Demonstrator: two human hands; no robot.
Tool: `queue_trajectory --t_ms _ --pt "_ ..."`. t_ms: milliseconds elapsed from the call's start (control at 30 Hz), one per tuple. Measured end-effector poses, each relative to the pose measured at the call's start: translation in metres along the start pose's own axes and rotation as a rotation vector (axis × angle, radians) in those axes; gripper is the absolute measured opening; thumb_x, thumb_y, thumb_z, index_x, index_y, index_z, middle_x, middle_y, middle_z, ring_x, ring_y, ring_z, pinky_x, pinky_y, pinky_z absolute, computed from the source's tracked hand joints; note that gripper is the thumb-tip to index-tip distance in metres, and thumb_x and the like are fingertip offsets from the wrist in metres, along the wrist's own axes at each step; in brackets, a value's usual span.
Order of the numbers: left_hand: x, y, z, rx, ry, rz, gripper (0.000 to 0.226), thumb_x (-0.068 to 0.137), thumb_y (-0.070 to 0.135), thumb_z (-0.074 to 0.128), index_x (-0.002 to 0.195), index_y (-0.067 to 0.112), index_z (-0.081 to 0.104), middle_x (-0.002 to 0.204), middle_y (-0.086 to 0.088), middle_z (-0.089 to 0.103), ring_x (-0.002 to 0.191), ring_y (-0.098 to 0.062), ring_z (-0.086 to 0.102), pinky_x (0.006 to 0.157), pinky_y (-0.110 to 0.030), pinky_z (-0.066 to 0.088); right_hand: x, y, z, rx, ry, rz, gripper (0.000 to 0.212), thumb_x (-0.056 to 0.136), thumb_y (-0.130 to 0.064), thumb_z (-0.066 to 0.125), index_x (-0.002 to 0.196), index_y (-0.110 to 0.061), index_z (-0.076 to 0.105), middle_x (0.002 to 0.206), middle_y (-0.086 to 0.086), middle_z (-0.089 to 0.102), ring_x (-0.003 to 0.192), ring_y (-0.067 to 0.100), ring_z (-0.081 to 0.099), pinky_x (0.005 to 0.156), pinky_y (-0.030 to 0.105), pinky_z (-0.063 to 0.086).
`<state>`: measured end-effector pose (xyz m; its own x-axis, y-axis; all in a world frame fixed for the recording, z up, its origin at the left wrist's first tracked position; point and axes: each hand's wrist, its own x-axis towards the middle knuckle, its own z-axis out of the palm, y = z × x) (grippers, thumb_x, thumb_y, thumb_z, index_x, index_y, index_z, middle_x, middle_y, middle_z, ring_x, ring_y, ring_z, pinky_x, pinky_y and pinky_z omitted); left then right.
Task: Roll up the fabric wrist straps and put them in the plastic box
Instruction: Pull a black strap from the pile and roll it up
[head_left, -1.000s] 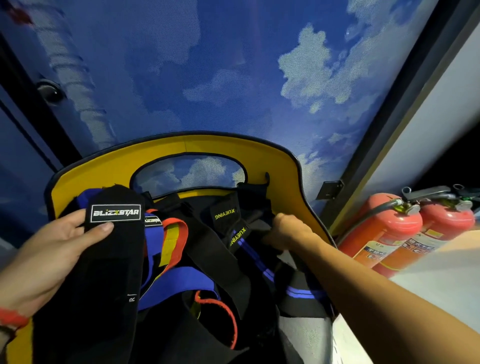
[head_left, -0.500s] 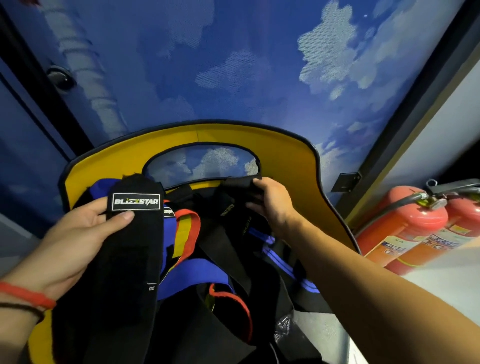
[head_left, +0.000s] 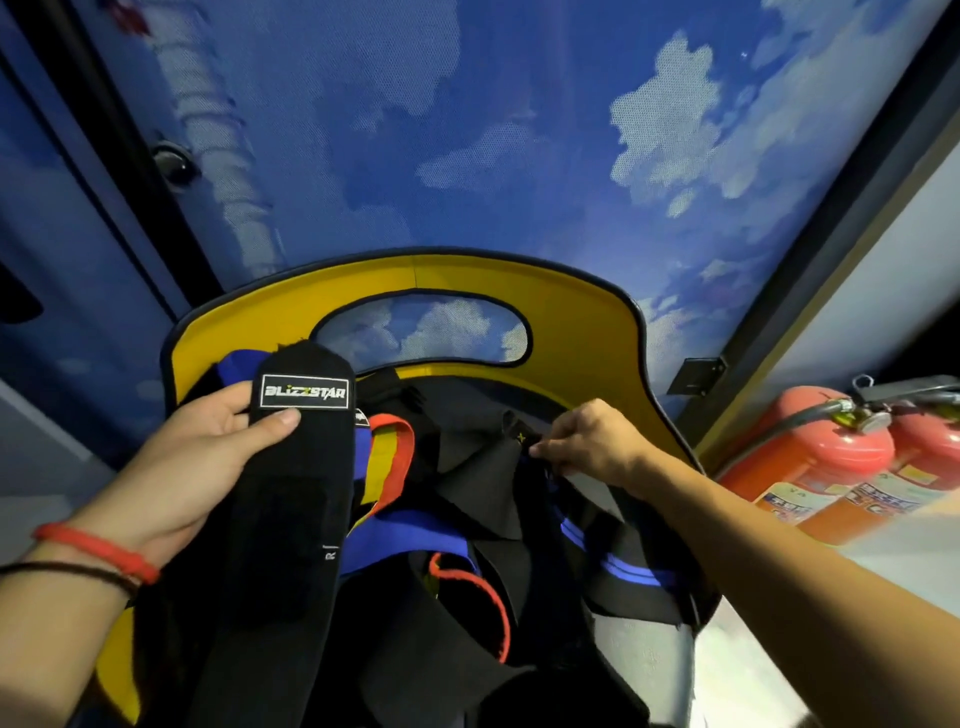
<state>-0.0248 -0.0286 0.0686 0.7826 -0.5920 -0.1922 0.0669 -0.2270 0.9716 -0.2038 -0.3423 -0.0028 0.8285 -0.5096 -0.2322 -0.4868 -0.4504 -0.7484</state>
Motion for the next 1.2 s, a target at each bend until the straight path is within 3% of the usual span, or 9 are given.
queue_trajectory --t_ms 167,233,367,467,567,700,833,1033,1200 --pt "0.003 0.001 0.004 -0.005 0.008 -0.012 0.031 0.096 0.007 0.057 0.125 0.016 0.065 0.109 -0.012 0.076 0.105 -0.027 0.072 0.101 -0.046 0.048 -0.001 -0.009 0.005 0.117 -0.041 -0.043 0.008 0.089 -0.016 0.075 0.088 -0.023 0.076 0.078 0.003 0.075 0.064 0.011 0.064 0.059 0.026 0.053" --pt "0.003 0.003 0.008 -0.001 0.004 -0.018 0.031 0.097 0.006 0.057 0.125 0.016 0.065 0.109 -0.012 0.076 0.105 -0.026 0.072 0.100 -0.043 0.049 -0.002 -0.024 0.009 0.203 -0.065 -0.059 0.012 0.093 -0.032 0.070 0.104 -0.030 0.075 0.088 -0.009 0.074 0.073 0.006 0.063 0.061 0.019 0.048" --pt "0.004 0.005 0.010 0.007 0.012 -0.020 0.031 0.094 0.011 0.061 0.124 0.017 0.065 0.108 -0.010 0.076 0.104 -0.026 0.072 0.100 -0.044 0.049 0.003 -0.043 0.024 -0.052 -0.129 -0.083 0.074 0.079 -0.083 0.056 0.137 -0.037 0.060 0.134 -0.015 0.064 0.121 0.005 0.059 0.106 0.026 0.043" --pt "0.003 0.006 0.012 0.013 -0.015 -0.014 0.056 0.072 0.041 0.083 0.122 0.020 0.068 0.108 -0.009 0.077 0.105 -0.026 0.072 0.096 -0.043 0.050 0.012 -0.040 0.042 -0.241 -0.215 -0.005 0.072 0.086 -0.066 0.065 0.147 -0.029 0.051 0.149 -0.003 0.054 0.138 0.018 0.049 0.114 0.030 0.037" --pt "0.002 0.007 0.013 0.015 -0.029 -0.011 0.047 0.078 0.035 0.077 0.122 0.020 0.067 0.108 -0.008 0.077 0.108 -0.027 0.071 0.099 -0.044 0.049 0.018 -0.029 0.049 -0.166 -0.220 -0.029 0.045 0.092 -0.009 0.065 0.136 -0.012 0.060 0.135 0.009 0.064 0.114 0.016 0.061 0.089 0.018 0.045" --pt "0.005 0.004 0.011 0.020 -0.038 -0.017 0.047 0.079 0.036 0.077 0.123 0.020 0.067 0.109 -0.008 0.076 0.107 -0.026 0.072 0.099 -0.045 0.049 0.016 -0.031 0.041 0.119 -0.094 -0.069 0.036 0.088 0.005 0.067 0.119 -0.013 0.071 0.086 -0.002 0.070 0.053 -0.008 0.056 0.053 0.010 0.042" --pt "0.007 0.003 0.011 0.046 -0.013 -0.029 0.030 0.096 0.012 0.059 0.124 0.019 0.065 0.109 -0.009 0.076 0.104 -0.025 0.073 0.102 -0.047 0.048 0.015 -0.056 0.023 0.417 0.137 -0.235 0.026 0.086 0.001 0.074 0.099 -0.021 0.077 0.089 -0.008 0.075 0.078 -0.002 0.067 0.076 0.016 0.051" --pt "0.005 0.005 0.013 0.053 -0.001 -0.038 0.027 0.096 0.010 0.059 0.121 0.019 0.065 0.106 -0.009 0.077 0.101 -0.025 0.074 0.100 -0.047 0.050 0.003 -0.081 -0.007 0.532 0.212 -0.468 0.029 0.086 0.012 0.066 0.087 -0.017 0.062 0.077 -0.002 0.066 0.072 0.011 0.058 0.067 0.023 0.046" --pt "0.005 0.001 0.010 0.038 0.004 -0.037 0.028 0.096 0.010 0.059 0.123 0.017 0.065 0.108 -0.011 0.077 0.103 -0.026 0.073 0.103 -0.049 0.049 0.007 -0.036 0.006 0.357 -0.020 -0.174 0.050 0.079 0.024 0.050 0.114 -0.012 0.053 0.090 0.016 0.063 0.067 0.016 0.054 0.051 0.020 0.040"
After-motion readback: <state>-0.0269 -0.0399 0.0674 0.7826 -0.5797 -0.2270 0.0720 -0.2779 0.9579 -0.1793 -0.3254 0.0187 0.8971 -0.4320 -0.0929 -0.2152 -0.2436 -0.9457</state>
